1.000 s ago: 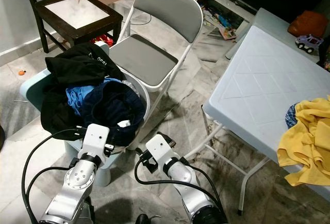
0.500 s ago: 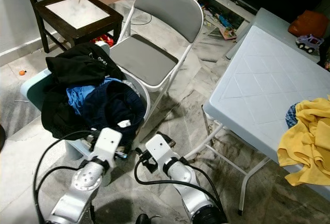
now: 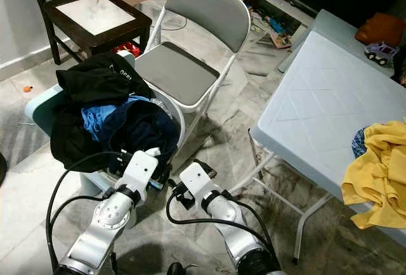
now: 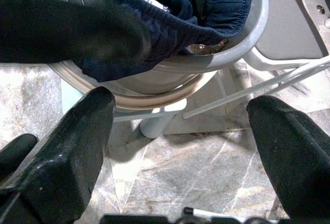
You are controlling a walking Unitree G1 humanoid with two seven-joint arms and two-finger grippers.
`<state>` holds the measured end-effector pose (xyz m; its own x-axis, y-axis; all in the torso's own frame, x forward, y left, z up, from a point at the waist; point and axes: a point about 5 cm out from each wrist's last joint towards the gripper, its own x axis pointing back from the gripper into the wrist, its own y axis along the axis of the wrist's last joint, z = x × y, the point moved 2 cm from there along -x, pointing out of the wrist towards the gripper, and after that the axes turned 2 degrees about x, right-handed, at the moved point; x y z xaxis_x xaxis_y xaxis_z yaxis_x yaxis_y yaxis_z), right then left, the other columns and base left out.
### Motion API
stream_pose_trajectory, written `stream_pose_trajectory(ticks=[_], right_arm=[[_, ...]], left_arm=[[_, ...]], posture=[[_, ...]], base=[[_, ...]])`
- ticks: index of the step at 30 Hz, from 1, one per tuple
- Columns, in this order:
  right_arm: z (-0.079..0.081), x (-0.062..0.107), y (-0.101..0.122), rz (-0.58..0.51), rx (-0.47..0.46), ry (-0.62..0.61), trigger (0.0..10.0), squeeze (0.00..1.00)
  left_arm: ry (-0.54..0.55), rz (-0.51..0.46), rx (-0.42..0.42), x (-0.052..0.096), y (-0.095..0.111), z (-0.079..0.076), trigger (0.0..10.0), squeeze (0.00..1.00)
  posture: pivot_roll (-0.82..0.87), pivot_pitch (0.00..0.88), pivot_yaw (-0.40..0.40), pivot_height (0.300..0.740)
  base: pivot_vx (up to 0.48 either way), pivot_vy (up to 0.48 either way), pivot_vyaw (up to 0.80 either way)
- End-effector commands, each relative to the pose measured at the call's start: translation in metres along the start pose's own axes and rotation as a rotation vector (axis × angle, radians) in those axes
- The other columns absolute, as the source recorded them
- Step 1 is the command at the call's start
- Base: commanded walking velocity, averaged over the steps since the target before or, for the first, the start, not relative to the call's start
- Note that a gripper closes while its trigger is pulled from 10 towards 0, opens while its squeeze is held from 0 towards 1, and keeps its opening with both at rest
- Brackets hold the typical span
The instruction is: Hang hanger
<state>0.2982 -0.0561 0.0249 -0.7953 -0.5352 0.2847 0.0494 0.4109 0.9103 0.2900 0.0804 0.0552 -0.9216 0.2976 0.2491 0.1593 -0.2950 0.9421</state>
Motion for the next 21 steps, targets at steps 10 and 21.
stream_pose_trajectory(ticks=[10, 21], right_arm=[[-0.057, 0.019, -0.035, 0.195, 0.119, -0.263, 10.0, 0.00], [-0.083, 0.053, -0.057, 0.162, -0.170, -0.431, 10.0, 0.00]], left_arm=[[-0.008, 0.148, 0.133, -0.018, -0.014, -0.031, 10.0, 1.00], [0.067, 0.190, 0.077, -0.022, -0.030, -0.013, 10.0, 0.00]], posture=[[0.20, 0.185, -0.315, 0.740], [0.21, 0.169, -0.289, 0.740]], base=[[0.000, 0.000, 0.00], [0.000, 0.000, 0.00]])
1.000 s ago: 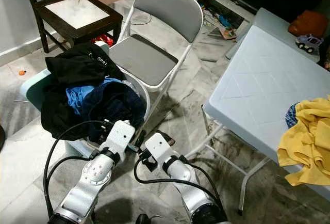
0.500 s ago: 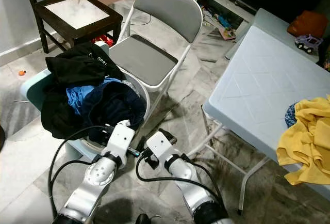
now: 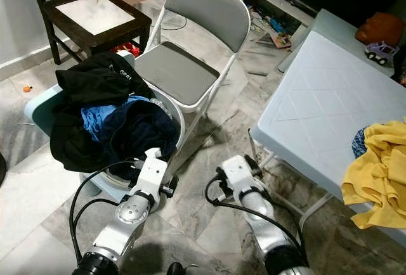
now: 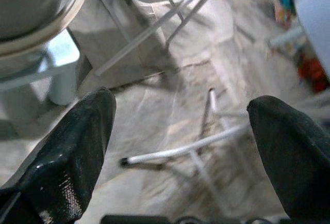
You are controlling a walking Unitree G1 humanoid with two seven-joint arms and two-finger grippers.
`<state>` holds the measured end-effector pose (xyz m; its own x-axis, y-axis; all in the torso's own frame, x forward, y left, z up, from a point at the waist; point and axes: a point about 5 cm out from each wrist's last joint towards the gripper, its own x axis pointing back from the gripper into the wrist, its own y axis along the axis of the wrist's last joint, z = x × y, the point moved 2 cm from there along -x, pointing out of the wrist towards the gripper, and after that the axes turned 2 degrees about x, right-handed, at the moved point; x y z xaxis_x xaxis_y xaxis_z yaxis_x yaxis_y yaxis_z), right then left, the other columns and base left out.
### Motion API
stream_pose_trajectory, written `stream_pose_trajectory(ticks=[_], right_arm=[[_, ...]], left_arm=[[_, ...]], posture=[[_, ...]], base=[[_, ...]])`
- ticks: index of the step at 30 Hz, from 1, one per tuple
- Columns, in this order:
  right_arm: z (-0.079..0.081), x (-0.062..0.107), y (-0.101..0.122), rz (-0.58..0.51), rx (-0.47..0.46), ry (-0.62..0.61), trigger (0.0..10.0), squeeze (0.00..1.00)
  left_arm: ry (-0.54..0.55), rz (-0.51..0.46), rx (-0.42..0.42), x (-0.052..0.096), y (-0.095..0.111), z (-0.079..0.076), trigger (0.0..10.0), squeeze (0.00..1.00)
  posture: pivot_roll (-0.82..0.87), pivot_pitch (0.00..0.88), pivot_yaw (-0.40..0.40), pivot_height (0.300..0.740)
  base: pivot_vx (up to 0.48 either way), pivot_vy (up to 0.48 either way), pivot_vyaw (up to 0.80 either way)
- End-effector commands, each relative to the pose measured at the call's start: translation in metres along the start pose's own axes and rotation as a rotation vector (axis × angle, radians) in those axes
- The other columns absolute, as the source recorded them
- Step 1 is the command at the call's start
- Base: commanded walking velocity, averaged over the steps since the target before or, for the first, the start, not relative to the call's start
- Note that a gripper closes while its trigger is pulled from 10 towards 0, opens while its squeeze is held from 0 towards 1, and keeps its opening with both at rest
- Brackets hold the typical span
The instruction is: Hang hanger
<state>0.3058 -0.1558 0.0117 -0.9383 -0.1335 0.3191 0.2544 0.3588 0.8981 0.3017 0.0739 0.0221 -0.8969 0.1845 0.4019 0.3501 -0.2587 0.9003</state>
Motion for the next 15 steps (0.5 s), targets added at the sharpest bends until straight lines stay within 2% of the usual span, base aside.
stream_pose_trajectory(ticks=[1, 5, 9, 11, 12, 15], right_arm=[[-0.014, 0.006, -0.005, -0.004, -0.065, -0.035, 10.0, 0.00], [-0.015, 0.015, -0.013, 0.001, -0.100, -0.042, 10.0, 0.00], [-0.010, 0.019, -0.017, 0.007, -0.153, -0.032, 10.0, 0.00], [-0.009, 0.020, -0.018, 0.002, -0.168, -0.029, 10.0, 0.00], [-0.006, 0.021, -0.018, -0.002, -0.219, -0.029, 10.0, 0.00], [-0.004, 0.022, -0.018, -0.002, -0.269, -0.041, 10.0, 0.00]], left_arm=[[0.007, 0.013, -0.012, -0.001, -0.004, -0.002, 10.0, 0.00], [0.013, 0.018, -0.037, -0.003, -0.004, 0.001, 10.0, 0.00], [-0.015, -0.022, -0.072, -0.007, 0.008, -0.002, 10.0, 0.00], [-0.008, -0.023, -0.075, -0.009, 0.010, 0.000, 10.0, 0.00], [-0.006, -0.013, -0.090, -0.012, 0.009, 0.004, 10.0, 0.00], [-0.002, -0.009, -0.105, -0.014, 0.008, 0.011, 10.0, 0.00]], posture=[[0.21, 0.168, -0.287, 0.740], [0.21, 0.156, -0.271, 0.740], [0.21, 0.148, -0.254, 0.740], [0.21, 0.145, -0.242, 0.740], [0.22, 0.135, -0.215, 0.740], [0.23, 0.124, -0.193, 0.740]], base=[[0.000, 0.000, 0.00], [0.000, 0.000, 0.00], [0.000, 0.000, 0.00], [0.000, 0.000, 0.00], [0.000, 0.000, 0.00], [0.000, 0.000, 0.00]])
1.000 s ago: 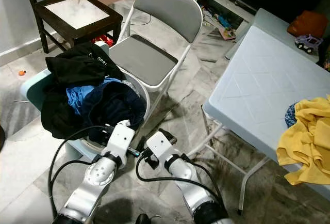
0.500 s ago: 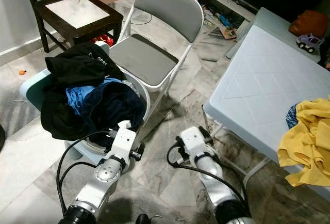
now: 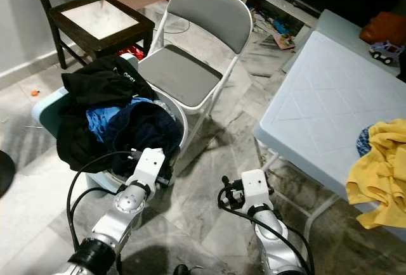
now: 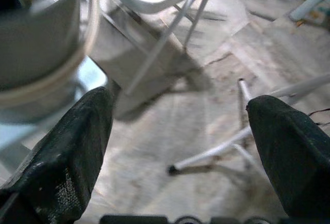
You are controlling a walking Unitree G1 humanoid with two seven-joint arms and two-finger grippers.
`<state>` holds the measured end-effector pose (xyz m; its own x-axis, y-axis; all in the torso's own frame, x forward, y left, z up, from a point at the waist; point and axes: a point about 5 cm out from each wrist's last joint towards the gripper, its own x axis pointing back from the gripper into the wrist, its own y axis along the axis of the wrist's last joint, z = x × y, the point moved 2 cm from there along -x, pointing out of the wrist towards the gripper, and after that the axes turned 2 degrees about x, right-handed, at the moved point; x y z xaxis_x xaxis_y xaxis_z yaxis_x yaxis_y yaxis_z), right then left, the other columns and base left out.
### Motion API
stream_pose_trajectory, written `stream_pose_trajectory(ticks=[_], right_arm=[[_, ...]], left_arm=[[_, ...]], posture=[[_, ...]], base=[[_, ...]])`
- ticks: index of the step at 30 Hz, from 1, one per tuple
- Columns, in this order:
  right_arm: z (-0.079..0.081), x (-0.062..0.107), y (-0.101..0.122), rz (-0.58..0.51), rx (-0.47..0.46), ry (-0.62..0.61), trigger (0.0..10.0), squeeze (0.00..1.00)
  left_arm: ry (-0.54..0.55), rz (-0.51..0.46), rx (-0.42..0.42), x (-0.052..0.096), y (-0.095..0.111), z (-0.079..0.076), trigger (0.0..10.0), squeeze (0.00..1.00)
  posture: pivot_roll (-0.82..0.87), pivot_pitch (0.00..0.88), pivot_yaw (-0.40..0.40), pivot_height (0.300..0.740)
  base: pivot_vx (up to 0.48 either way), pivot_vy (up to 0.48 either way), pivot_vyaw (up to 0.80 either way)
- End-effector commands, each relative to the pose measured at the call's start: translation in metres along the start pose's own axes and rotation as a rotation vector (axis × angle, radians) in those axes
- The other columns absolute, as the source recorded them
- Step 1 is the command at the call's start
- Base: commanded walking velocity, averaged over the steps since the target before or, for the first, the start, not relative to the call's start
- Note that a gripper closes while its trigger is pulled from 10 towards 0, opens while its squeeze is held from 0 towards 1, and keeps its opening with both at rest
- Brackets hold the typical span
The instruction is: Hang hanger
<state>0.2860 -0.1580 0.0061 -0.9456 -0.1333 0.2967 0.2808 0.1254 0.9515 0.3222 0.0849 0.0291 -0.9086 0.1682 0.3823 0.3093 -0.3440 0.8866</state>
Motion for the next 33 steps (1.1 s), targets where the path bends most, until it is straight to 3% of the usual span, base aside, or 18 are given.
stream_pose_trajectory(ticks=[1, 6, 14, 20, 28, 33], right_arm=[[-0.010, 0.004, -0.005, 0.012, -0.056, -0.047, 10.0, 0.00], [-0.009, 0.004, -0.006, -0.001, -0.197, -0.098, 10.0, 0.00], [0.001, 0.007, -0.013, 0.003, -0.231, -0.120, 10.0, 0.00], [0.007, 0.008, -0.015, 0.016, -0.194, -0.091, 10.0, 0.00], [0.003, 0.004, -0.007, 0.003, -0.141, -0.076, 10.0, 0.00], [0.001, 0.004, -0.007, 0.007, -0.109, -0.067, 10.0, 0.00]], left_arm=[[-0.028, 0.008, -0.020, -0.001, -0.002, -0.004, 10.0, 0.00], [-0.037, 0.035, -0.077, -0.003, -0.012, 0.016, 10.0, 0.00], [-0.015, 0.080, -0.110, -0.002, -0.025, 0.037, 10.0, 0.00], [-0.053, 0.031, -0.097, -0.007, -0.009, 0.022, 10.0, 0.00], [-0.111, -0.029, -0.074, -0.012, 0.013, -0.009, 10.0, 0.00], [-0.154, -0.024, 0.004, -0.012, 0.024, -0.030, 10.0, 0.00]], posture=[[0.24, 0.120, -0.179, 0.740], [0.26, 0.094, -0.132, 0.740], [0.26, 0.062, -0.095, 0.740], [0.26, 0.057, -0.106, 0.740], [0.23, 0.065, -0.131, 0.740], [0.22, 0.077, -0.137, 0.740]], base=[[0.000, 0.000, 0.00], [0.000, 0.000, 0.00], [0.000, 0.000, 0.00], [0.000, 0.000, 0.00], [0.000, 0.000, 0.00], [0.000, 0.000, 0.00]])
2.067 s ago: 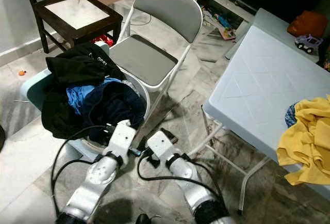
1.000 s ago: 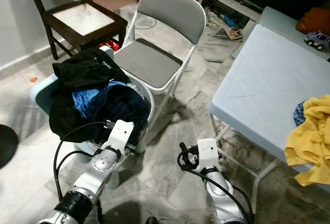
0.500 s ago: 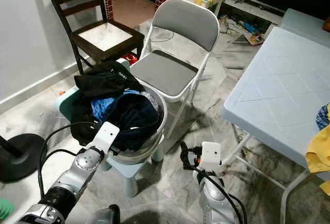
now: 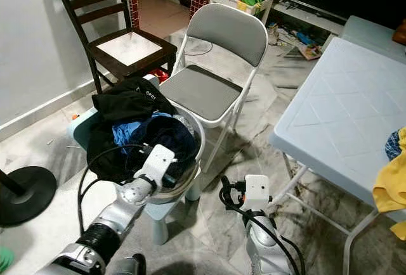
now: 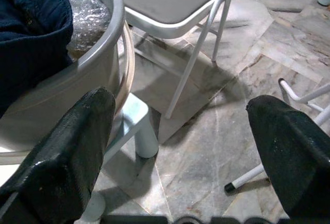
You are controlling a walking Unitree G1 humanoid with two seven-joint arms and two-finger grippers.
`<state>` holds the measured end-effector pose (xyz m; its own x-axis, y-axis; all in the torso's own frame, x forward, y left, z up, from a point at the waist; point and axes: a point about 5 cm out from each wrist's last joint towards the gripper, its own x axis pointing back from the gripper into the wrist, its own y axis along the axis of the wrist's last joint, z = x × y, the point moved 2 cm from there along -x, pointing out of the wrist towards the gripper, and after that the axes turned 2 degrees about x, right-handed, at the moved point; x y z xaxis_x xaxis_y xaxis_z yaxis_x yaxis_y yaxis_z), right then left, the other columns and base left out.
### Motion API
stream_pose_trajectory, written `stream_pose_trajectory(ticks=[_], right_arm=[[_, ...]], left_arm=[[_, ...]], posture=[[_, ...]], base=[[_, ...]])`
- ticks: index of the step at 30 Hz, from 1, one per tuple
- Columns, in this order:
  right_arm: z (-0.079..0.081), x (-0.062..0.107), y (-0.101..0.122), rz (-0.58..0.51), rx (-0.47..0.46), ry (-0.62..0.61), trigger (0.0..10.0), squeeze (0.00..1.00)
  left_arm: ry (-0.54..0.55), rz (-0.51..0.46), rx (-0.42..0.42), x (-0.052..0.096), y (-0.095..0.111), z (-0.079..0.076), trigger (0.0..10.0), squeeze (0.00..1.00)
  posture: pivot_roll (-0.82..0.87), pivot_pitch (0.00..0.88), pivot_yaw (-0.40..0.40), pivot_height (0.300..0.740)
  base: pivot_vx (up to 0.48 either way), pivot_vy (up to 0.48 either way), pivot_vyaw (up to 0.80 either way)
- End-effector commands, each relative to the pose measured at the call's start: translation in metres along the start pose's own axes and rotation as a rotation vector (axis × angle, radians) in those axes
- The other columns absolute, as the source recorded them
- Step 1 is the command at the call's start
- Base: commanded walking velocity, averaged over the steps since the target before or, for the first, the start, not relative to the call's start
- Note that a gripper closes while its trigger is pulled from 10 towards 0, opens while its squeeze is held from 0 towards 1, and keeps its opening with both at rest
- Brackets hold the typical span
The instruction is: Hang hanger
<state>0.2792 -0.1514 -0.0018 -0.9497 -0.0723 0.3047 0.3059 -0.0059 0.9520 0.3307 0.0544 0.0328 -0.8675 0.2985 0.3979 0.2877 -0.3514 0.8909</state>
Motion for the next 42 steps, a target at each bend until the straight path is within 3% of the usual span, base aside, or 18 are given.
stream_pose_trajectory(ticks=[1, 6, 14, 15, 19, 34, 39, 42], right_arm=[[-0.006, 0.000, 0.003, -0.005, 0.025, -0.006, 10.0, 0.00], [-0.004, 0.000, 0.002, 0.000, 0.038, 0.005, 10.0, 0.00], [-0.001, -0.004, 0.005, 0.002, 0.065, 0.024, 10.0, 0.00], [-0.001, -0.005, 0.007, 0.000, 0.070, 0.029, 10.0, 0.00], [0.001, -0.010, 0.011, -0.003, 0.088, 0.045, 10.0, 0.00], [0.011, -0.014, 0.015, -0.010, 0.097, 0.066, 10.0, 0.00], [0.012, -0.013, 0.012, -0.005, 0.092, 0.062, 10.0, 0.00], [0.011, -0.012, 0.011, -0.006, 0.093, 0.061, 10.0, 0.00]], left_arm=[[-0.019, 0.001, 0.028, -0.002, 0.007, -0.007, 10.0, 0.00], [-0.022, 0.008, 0.052, -0.001, 0.010, -0.021, 10.0, 0.00], [0.060, 0.086, 0.126, -0.002, 0.012, -0.022, 10.0, 0.00], [0.079, 0.130, 0.181, -0.001, 0.007, -0.023, 10.0, 0.00], [0.130, 0.220, 0.235, 0.002, -0.010, -0.020, 10.0, 0.00], [0.144, 0.254, 0.279, 0.001, -0.015, -0.020, 10.0, 0.00], [0.193, 0.326, 0.415, -0.002, -0.020, -0.014, 10.0, 0.00], [0.196, 0.268, 0.461, -0.006, -0.012, -0.012, 10.0, 0.00]], posture=[[0.21, 0.078, -0.138, 0.740], [0.21, 0.092, -0.145, 0.740], [0.22, 0.104, -0.152, 0.740], [0.22, 0.107, -0.156, 0.740], [0.22, 0.119, -0.169, 0.740], [0.21, 0.124, -0.162, 0.740], [0.20, 0.124, -0.157, 0.740], [0.19, 0.123, -0.161, 0.740]], base=[[0.000, 0.000, 0.00], [0.000, 0.000, 0.00], [0.000, 0.000, 0.00], [0.000, 0.000, 0.00], [0.000, 0.000, 0.00], [0.000, 0.000, 0.00], [0.000, 0.000, 0.00], [0.000, 0.000, 0.00]])
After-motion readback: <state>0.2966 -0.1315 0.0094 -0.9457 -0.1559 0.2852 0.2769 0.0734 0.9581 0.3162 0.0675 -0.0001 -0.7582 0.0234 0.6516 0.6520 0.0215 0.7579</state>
